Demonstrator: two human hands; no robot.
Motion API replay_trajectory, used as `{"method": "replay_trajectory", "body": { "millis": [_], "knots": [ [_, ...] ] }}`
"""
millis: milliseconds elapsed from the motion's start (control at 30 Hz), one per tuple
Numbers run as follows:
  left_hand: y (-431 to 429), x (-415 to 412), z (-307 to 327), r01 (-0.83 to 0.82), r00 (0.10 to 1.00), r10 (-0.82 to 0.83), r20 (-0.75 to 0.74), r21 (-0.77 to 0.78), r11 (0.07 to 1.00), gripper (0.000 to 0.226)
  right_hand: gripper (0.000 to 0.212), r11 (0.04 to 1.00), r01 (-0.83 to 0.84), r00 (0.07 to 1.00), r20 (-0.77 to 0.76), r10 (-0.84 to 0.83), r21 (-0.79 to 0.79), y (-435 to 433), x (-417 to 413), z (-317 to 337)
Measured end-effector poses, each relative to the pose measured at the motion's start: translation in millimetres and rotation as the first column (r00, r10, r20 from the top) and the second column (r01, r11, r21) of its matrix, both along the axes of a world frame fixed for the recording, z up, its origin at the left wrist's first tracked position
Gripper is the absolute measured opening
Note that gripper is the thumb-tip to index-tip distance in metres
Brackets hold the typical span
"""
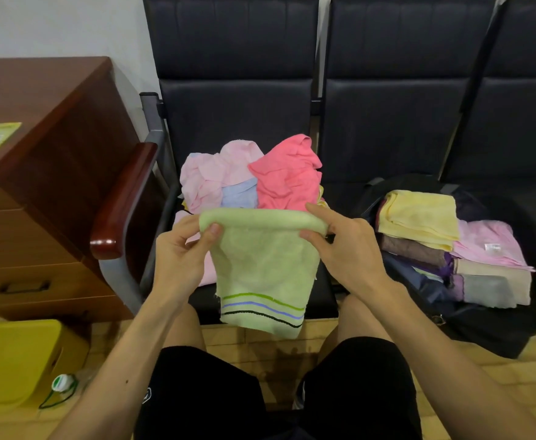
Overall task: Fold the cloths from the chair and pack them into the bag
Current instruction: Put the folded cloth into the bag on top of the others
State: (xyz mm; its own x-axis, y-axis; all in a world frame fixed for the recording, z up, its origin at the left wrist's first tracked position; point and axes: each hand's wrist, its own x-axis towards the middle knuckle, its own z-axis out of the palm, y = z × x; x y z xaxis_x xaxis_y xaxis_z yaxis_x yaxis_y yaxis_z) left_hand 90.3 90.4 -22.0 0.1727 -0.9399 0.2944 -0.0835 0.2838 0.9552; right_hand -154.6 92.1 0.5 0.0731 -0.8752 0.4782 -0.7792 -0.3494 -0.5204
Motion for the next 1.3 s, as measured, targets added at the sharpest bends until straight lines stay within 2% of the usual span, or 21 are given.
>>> {"method": "replay_trajectory", "body": {
  "millis": [133, 267, 433, 567, 633, 767, 800, 833, 867, 933, 1000, 1033, 1067, 1100, 1167, 1233, 1300],
  "knots": [
    [1.5, -7.0, -2.1, -0.055, 0.998, 0.054, -0.038, -0.02, 0.998, 0.037, 0.025, 0.996, 0.049, 0.998, -0.024, -0.051, -0.069, 1.2, -2.5, -2.8],
    [2.0, -7.9, -5.1, -0.064, 0.997, 0.065, 0.029, -0.051, 0.997, 0.035, 0.017, 0.995, 0.071, 0.997, 0.002, -0.071, -0.075, 1.7, -7.9, -0.1],
    [5.9, -11.4, 1.3, 0.029, 1.0, -0.029, -0.009, -0.072, 0.997, 0.03, 0.016, 0.998, 0.056, 0.973, 0.224, -0.063, 0.04, 3.3, -12.2, 3.4],
    [10.8, -16.6, 9.5, 0.05, 0.996, -0.052, -0.076, -0.02, 0.999, 0.027, 0.017, 0.996, 0.02, 0.955, 0.294, -0.046, 0.091, 4.5, -15.4, 6.2],
    [15.6, -19.8, 14.8, 0.078, 0.993, -0.08, -0.083, -0.021, 0.997, 0.024, 0.017, 0.989, -0.051, 0.933, 0.359, -0.001, 0.138, 6.1, -20.4, 8.8],
    [28.9, -30.4, 31.1, 0.159, 0.975, -0.156, -0.161, 0.008, 0.987, 0.016, 0.02, 0.926, -0.264, 0.812, 0.58, 0.064, 0.268, 15.0, -22.2, 13.0],
    [32.5, -34.5, 34.2, 0.198, 0.968, -0.192, -0.161, 0.025, 0.98, 0.015, 0.023, 0.91, -0.305, 0.755, 0.654, 0.052, 0.28, 18.7, -20.4, 11.9],
    [36.5, -38.4, 36.3, 0.254, 0.956, -0.243, -0.164, 0.05, 0.966, 0.016, 0.026, 0.888, -0.361, 0.658, 0.753, 0.026, 0.285, 22.7, -19.4, 9.9],
    [39.6, -42.1, 36.2, 0.316, 0.938, -0.298, -0.176, 0.083, 0.945, 0.024, 0.031, 0.852, -0.442, 0.518, 0.855, -0.013, 0.281, 27.3, -18.9, 9.7],
    [43.1, -46.2, 32.4, 0.412, 0.905, -0.386, -0.179, 0.142, 0.9, 0.048, 0.057, 0.783, -0.577, 0.207, 0.969, -0.134, 0.232, 34.1, -18.9, 5.6],
    [46.5, -50.1, 28.5, 0.455, 0.885, -0.421, -0.2, 0.169, 0.875, 0.062, 0.096, 0.76, -0.614, -0.024, 0.957, -0.289, 0.214, 42.6, -17.3, -10.6],
    [48.1, -53.3, 28.2, 0.468, 0.873, -0.423, -0.241, 0.17, 0.868, 0.064, 0.114, 0.744, -0.608, -0.042, 0.924, -0.38, 0.278, 49.8, -14.5, -21.7],
    [49.4, -56.9, 29.3, 0.469, 0.864, -0.408, -0.296, 0.175, 0.866, 0.065, 0.125, 0.707, -0.594, 0.024, 0.887, -0.461, 0.383, 59.2, -9.9, -34.2],
    [50.3, -59.7, 29.7, 0.463, 0.854, -0.383, -0.351, 0.179, 0.868, 0.067, 0.126, 0.642, -0.615, 0.126, 0.861, -0.494, 0.458, 70.4, -2.2, -43.3],
    [47.8, -60.0, 26.8, 0.404, 0.874, -0.312, -0.373, 0.2, 0.893, 0.067, 0.104, 0.494, -0.724, 0.247, 0.85, -0.465, 0.481, 92.0, 16.5, -48.2],
    [41.0, -50.3, 20.7, 0.289, 0.944, -0.229, -0.238, 0.256, 0.923, 0.075, 0.083, 0.465, -0.725, 0.285, 0.836, -0.469, 0.508, 99.6, 26.1, -45.9],
    [34.0, -37.1, 11.5, 0.136, 0.987, -0.155, 0.039, 0.297, 0.945, 0.087, 0.06, 0.516, -0.708, 0.237, 0.851, -0.469, 0.482, 97.5, 23.4, -44.3]
  ]
}}
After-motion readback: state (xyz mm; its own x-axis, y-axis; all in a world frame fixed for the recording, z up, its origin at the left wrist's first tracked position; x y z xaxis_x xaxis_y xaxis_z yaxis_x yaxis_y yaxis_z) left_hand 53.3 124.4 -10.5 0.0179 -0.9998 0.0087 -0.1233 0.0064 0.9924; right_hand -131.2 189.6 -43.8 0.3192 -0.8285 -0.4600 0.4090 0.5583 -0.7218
